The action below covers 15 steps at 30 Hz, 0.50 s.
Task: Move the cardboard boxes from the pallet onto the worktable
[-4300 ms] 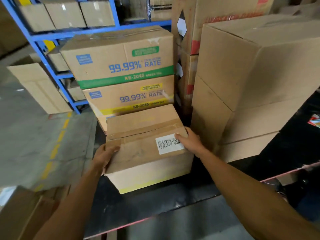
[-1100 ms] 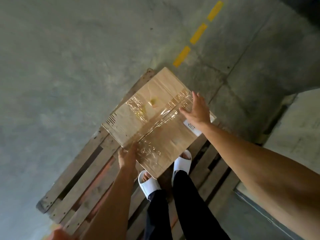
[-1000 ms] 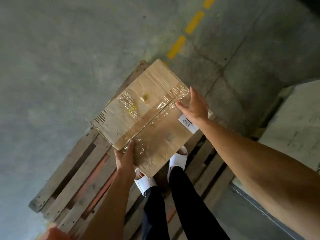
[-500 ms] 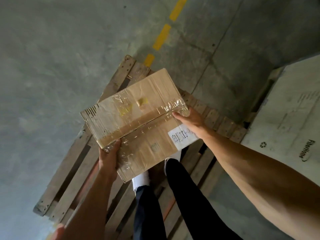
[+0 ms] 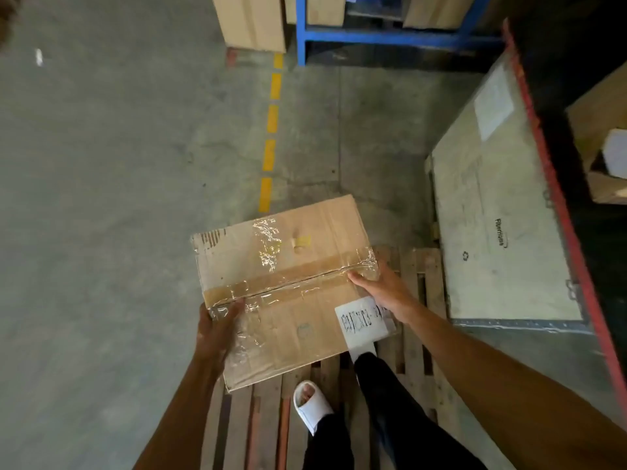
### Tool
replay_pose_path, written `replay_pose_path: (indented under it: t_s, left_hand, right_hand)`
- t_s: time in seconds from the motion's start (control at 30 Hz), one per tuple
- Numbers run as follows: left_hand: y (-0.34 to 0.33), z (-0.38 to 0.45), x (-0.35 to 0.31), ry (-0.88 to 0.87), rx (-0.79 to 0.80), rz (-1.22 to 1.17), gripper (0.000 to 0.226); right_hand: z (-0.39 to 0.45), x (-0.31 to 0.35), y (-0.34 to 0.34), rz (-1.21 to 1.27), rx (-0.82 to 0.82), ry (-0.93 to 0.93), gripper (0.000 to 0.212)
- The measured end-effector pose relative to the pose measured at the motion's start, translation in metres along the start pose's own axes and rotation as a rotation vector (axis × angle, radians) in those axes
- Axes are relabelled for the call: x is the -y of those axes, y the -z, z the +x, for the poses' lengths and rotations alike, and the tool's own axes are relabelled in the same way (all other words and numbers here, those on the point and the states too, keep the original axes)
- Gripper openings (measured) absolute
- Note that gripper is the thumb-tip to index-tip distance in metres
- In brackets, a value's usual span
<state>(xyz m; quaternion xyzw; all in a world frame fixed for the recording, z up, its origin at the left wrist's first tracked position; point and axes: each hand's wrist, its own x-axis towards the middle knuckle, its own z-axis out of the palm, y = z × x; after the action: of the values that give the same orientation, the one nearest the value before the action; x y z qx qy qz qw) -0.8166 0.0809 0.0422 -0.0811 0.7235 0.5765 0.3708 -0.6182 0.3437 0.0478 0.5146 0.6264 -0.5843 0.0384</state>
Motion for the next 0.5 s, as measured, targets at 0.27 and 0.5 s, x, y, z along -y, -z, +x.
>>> replay_pose_path:
  t_s: [0.27, 0.5]
  left_hand:
    - [-0.06, -0.073, -0.115, -0.127, 0.318, 0.209, 0.051]
    - [-0.157, -0.152, -0.156, -0.15, 0.587, 0.321, 0.049]
  right_hand:
    - [-0.145, 0.016, 0.087, 0.295, -0.23, 0.116, 0.069]
    - [-0.248, -0.014, 0.182, 0.344, -0.47, 0.205, 0.085]
